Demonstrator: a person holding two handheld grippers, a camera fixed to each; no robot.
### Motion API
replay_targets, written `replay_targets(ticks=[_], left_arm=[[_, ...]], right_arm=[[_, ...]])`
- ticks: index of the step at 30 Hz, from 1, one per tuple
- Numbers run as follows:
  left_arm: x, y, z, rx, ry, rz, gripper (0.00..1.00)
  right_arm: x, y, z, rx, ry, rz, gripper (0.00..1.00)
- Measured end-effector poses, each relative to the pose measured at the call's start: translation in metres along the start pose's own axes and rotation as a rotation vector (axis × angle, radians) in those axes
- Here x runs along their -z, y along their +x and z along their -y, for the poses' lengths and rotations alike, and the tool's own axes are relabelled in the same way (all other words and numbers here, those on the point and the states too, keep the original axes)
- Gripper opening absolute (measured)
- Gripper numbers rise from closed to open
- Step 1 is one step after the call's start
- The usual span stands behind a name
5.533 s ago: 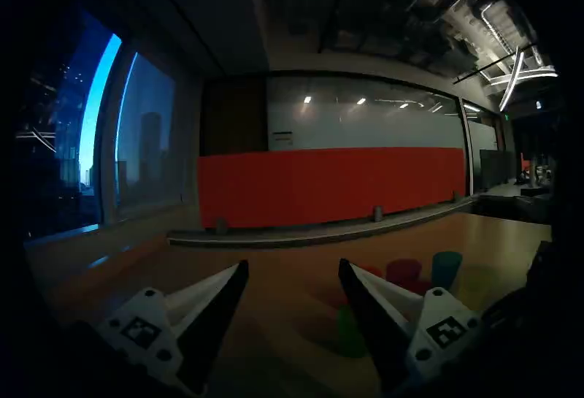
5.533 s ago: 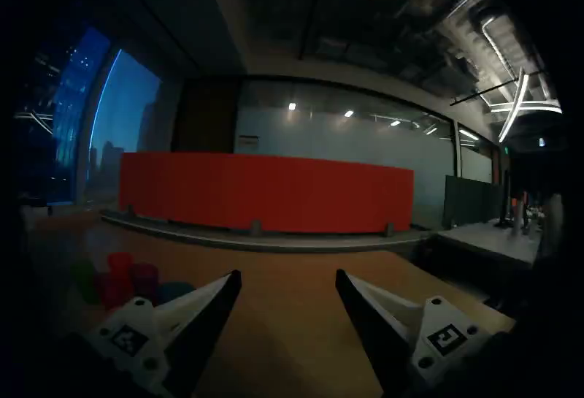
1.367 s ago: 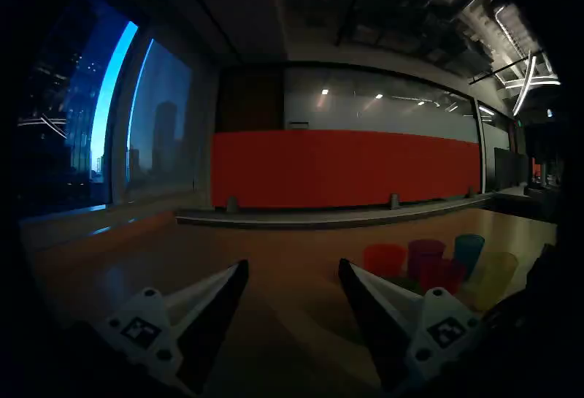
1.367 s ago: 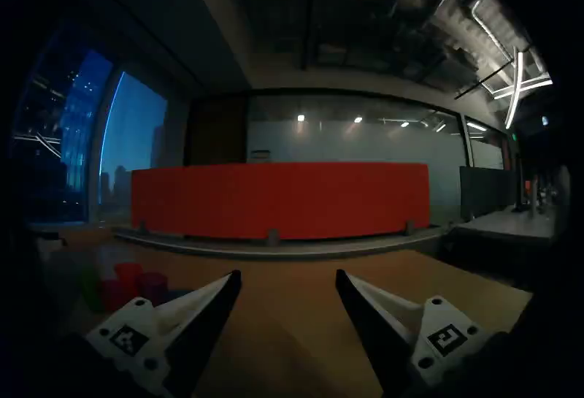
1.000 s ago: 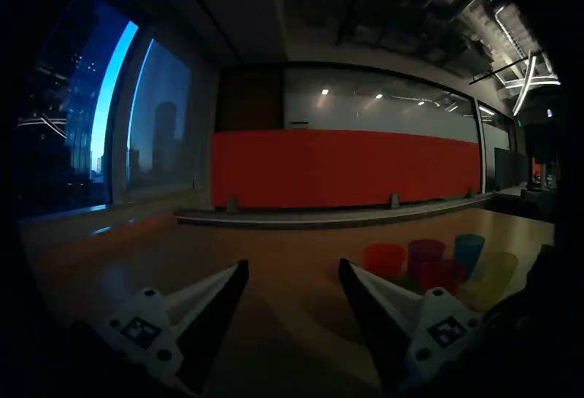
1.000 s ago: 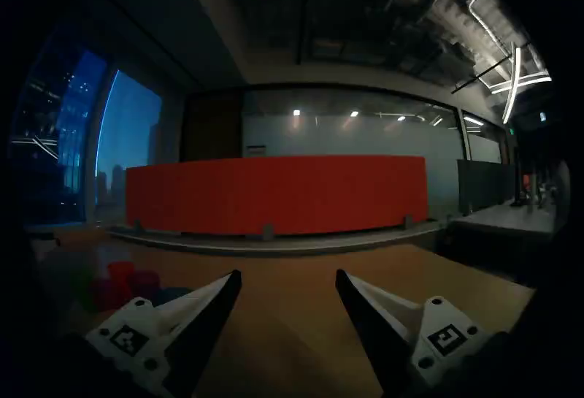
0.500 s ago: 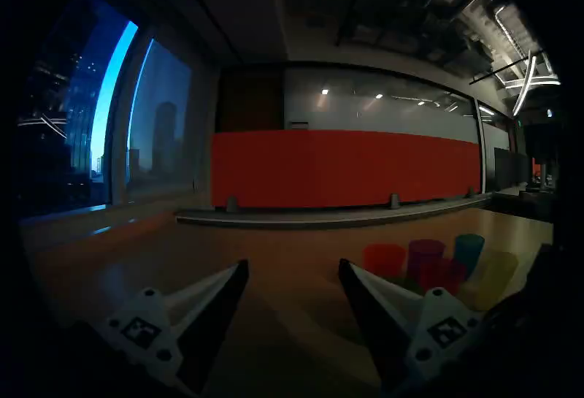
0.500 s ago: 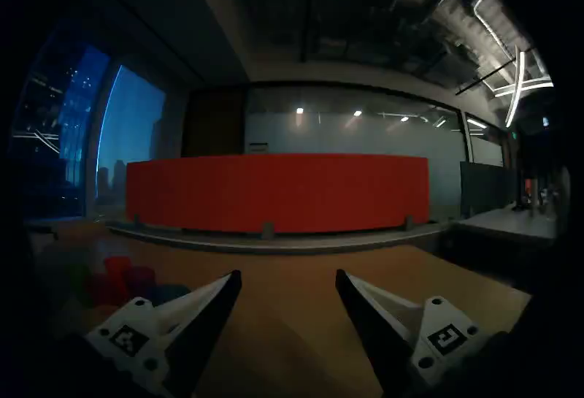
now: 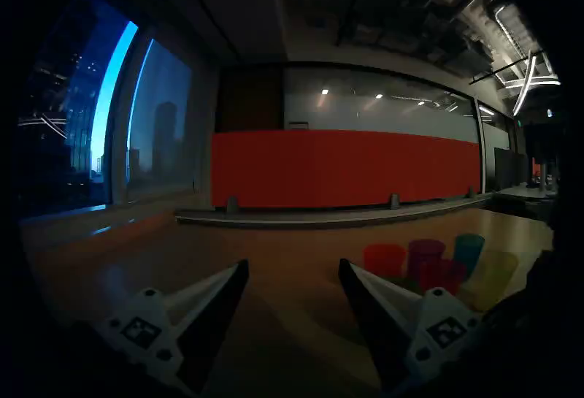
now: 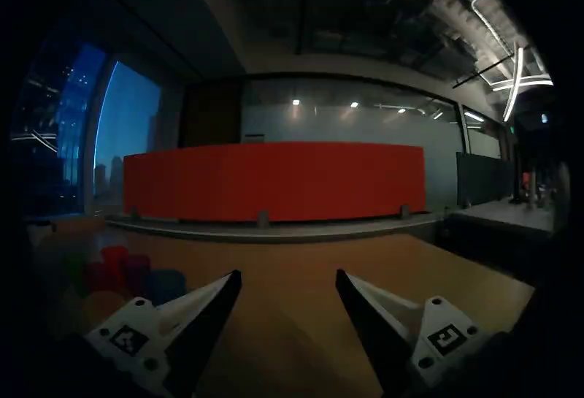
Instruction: Pour water
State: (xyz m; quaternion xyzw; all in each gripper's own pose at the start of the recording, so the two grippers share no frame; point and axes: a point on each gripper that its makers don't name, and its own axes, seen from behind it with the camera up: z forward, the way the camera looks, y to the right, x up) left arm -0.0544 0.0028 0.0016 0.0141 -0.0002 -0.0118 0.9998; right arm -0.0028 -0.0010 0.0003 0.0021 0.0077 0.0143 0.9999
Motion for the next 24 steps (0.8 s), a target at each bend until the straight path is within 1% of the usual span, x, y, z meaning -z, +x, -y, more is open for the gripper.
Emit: replay_targets(ticks=[14,24], left_arm=[[-0.0006,-0.0003,0.0000,0.000,0.000,0.000,0.91],[-0.0001,0.0000,0.0006,0.000,0.000,0.000,0.91]], right_arm=[[0.0018,-0.0034,0.0021,0.019,-0.005,0.000,1.00],[0.0011,-0.0022,0.0013,0.019,-0.011,0.000,1.00]])
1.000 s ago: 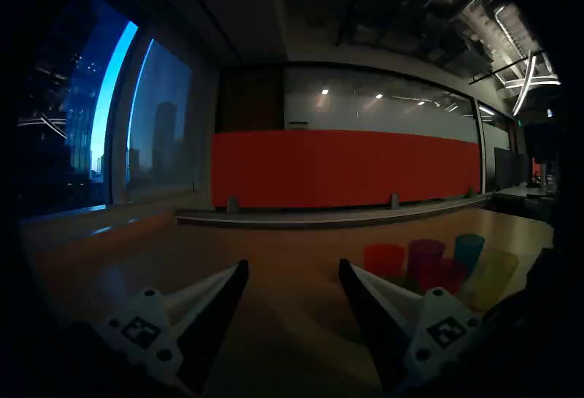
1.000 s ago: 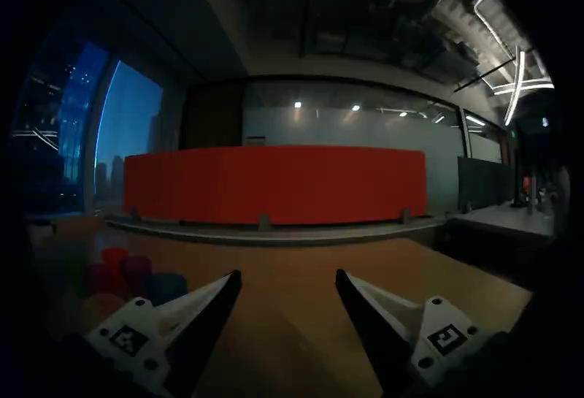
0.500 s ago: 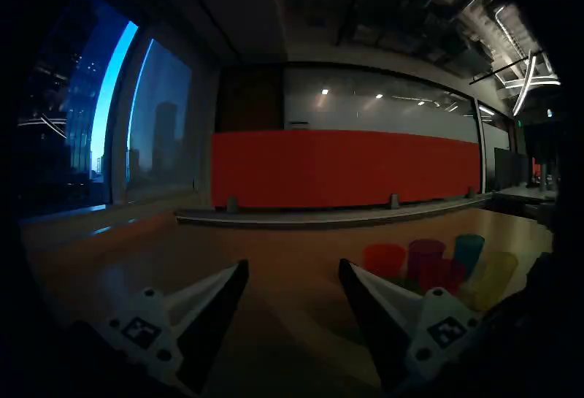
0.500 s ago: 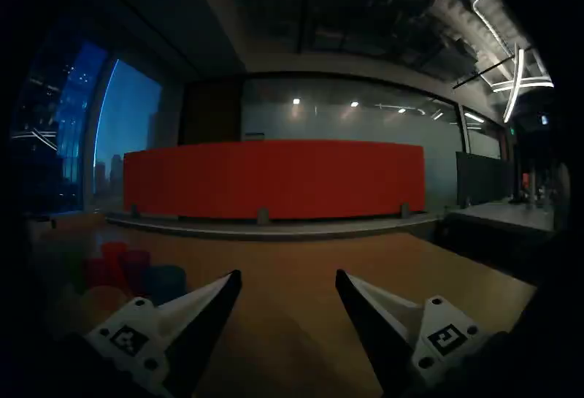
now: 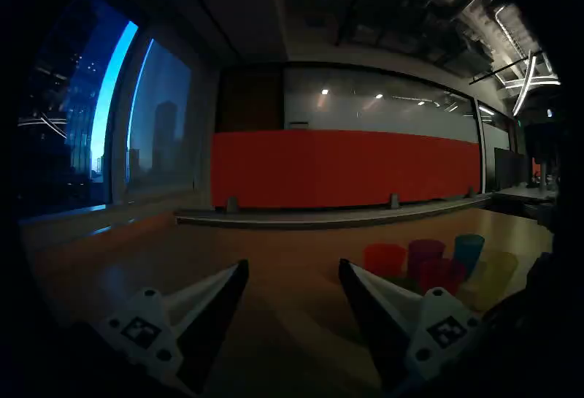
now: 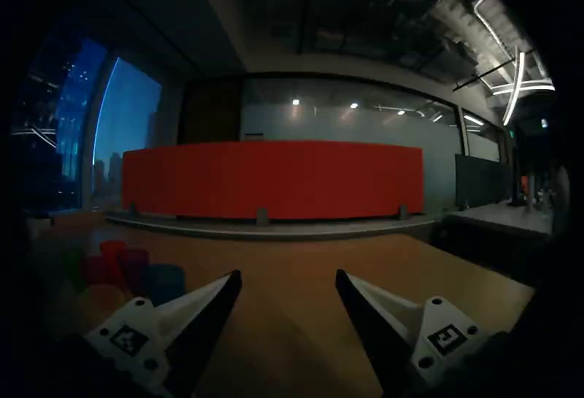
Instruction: Pour water
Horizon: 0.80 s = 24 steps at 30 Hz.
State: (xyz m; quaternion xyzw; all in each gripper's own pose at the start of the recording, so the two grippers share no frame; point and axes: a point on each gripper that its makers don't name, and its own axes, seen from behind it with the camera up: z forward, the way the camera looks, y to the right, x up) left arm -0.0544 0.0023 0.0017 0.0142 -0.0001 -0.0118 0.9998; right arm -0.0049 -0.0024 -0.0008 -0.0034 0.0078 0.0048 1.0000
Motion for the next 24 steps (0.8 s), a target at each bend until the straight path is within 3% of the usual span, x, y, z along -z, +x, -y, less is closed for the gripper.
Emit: replay_targets(ticks=[24], left_arm=[[-0.0008,0.0001,0.0000,0.000,0.001,0.000,0.91]], right_arm=[[0.0000,0.0015,0.0014,-0.002,0.000,0.002,1.00]])
